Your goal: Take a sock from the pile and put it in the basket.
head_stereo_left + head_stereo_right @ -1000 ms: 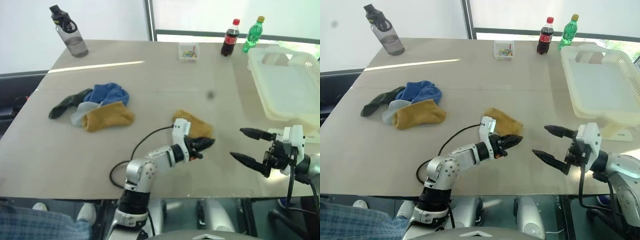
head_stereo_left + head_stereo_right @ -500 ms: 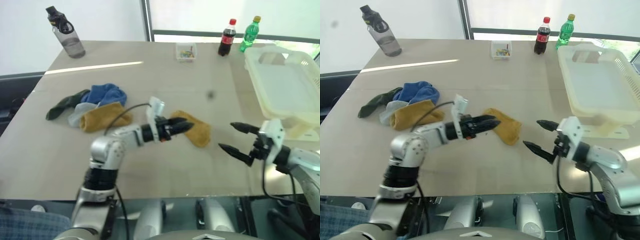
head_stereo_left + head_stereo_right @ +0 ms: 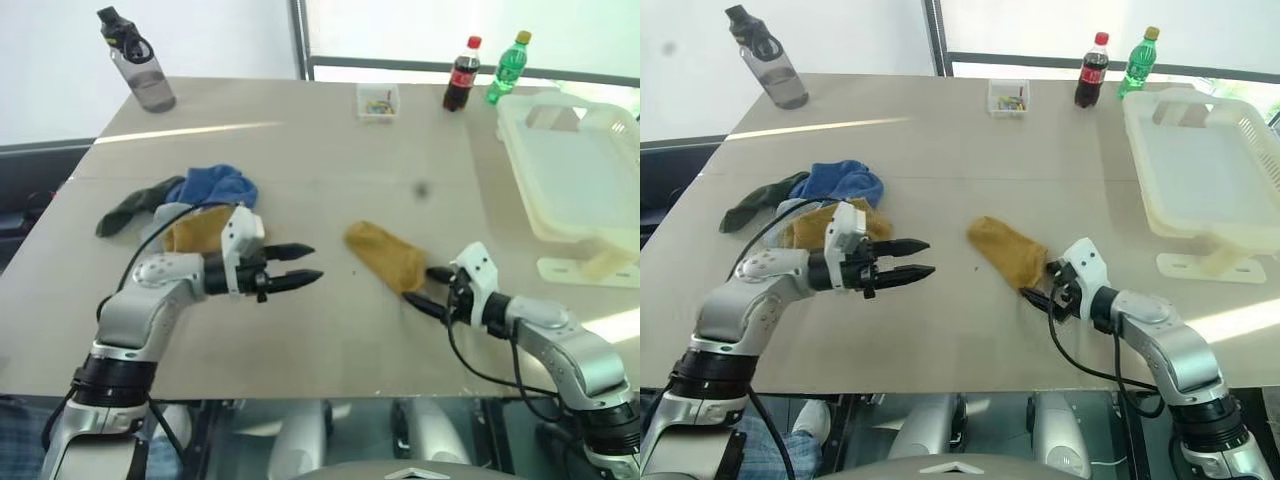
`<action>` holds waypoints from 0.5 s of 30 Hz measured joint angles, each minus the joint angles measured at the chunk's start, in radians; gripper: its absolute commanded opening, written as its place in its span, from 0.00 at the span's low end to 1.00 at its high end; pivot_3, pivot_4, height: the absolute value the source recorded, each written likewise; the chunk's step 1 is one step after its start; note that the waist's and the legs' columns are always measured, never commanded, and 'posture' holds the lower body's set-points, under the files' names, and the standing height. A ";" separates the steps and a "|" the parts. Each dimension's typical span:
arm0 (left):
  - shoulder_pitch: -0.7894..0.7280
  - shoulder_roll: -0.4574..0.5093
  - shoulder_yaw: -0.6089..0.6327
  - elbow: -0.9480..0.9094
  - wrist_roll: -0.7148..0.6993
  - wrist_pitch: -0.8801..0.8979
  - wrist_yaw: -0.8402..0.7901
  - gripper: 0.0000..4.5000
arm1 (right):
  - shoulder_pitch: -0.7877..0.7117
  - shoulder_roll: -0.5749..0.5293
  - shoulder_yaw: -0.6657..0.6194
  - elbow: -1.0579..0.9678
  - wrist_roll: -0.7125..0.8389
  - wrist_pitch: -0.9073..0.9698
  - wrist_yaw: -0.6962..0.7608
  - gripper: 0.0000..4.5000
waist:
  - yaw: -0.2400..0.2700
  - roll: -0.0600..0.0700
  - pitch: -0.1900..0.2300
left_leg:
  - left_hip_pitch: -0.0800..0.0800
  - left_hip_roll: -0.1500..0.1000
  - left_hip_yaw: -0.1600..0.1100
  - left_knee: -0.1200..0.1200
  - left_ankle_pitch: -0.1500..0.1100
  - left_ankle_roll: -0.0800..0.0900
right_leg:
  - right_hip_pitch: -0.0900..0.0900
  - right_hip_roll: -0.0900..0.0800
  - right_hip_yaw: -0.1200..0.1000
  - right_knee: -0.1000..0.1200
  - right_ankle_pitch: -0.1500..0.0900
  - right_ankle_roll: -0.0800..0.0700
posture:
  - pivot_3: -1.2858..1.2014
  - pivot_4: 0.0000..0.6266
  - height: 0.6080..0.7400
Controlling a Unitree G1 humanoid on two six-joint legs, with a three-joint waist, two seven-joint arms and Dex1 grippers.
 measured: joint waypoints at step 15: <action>0.183 0.036 0.095 -0.120 -0.009 -0.020 0.040 0.61 | 0.017 -0.174 0.017 0.046 -0.047 -0.202 0.262 0.02 | -0.002 0.000 0.000 | 0.001 0.001 0.000 -0.001 0.000 0.000 | 0.000 0.001 0.001 0.000 -0.001 0.002 | 0.52 0.24 1.00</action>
